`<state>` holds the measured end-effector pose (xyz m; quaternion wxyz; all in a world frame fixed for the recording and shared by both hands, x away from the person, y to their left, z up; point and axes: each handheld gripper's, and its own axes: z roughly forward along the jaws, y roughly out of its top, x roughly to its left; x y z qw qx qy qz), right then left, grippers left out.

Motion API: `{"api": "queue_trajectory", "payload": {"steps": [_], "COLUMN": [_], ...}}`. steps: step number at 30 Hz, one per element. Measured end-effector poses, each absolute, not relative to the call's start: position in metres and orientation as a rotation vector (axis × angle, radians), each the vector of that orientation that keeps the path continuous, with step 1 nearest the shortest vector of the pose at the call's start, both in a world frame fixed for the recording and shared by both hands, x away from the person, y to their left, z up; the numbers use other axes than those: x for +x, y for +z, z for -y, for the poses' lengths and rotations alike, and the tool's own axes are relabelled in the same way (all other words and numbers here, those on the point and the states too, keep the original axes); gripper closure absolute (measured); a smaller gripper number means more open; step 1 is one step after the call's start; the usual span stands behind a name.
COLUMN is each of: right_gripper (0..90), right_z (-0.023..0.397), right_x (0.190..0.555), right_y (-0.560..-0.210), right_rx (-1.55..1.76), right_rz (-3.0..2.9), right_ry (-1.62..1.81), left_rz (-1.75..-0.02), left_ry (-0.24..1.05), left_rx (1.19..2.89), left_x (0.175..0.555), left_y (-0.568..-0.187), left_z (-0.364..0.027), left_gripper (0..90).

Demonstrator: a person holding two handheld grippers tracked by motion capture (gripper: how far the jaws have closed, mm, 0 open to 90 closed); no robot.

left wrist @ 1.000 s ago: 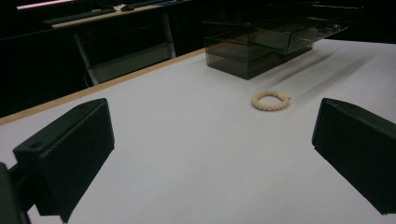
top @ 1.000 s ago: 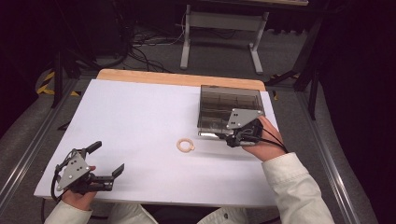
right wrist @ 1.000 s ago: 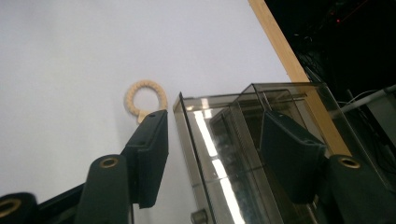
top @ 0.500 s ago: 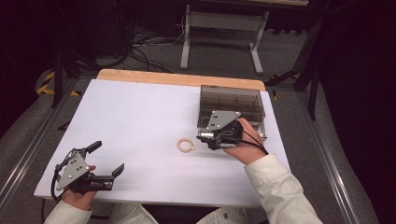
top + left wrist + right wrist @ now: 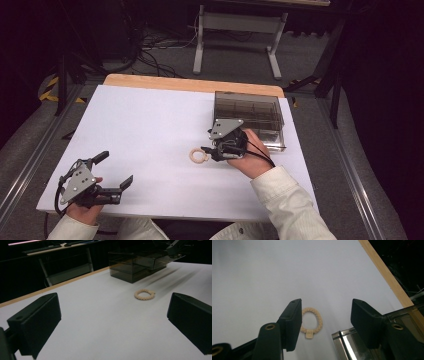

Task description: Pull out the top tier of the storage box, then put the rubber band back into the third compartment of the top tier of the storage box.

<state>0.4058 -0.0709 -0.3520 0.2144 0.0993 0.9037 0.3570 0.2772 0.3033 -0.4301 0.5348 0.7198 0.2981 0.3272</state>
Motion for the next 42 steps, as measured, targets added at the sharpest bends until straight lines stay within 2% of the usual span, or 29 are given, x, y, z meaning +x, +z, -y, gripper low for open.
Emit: {"api": "queue_trajectory", "payload": {"steps": [29, 42], "right_gripper": [43.6, 48.5], "right_z": [0.031, 0.019], "right_x": [0.411, 0.417], "right_y": [-0.391, -0.411], "right_rx": [0.376, 0.443], "right_rz": [-2.587, -2.639], "right_ry": [0.988, 0.882], "left_rz": [-0.714, -0.696], "left_ry": [0.783, 0.782], "left_rx": [1.709, 1.714], "left_x": [0.277, 0.277], "left_y": [-0.43, -0.429], "left_z": [-0.303, -0.303], "left_gripper": [0.1, 0.1]}}
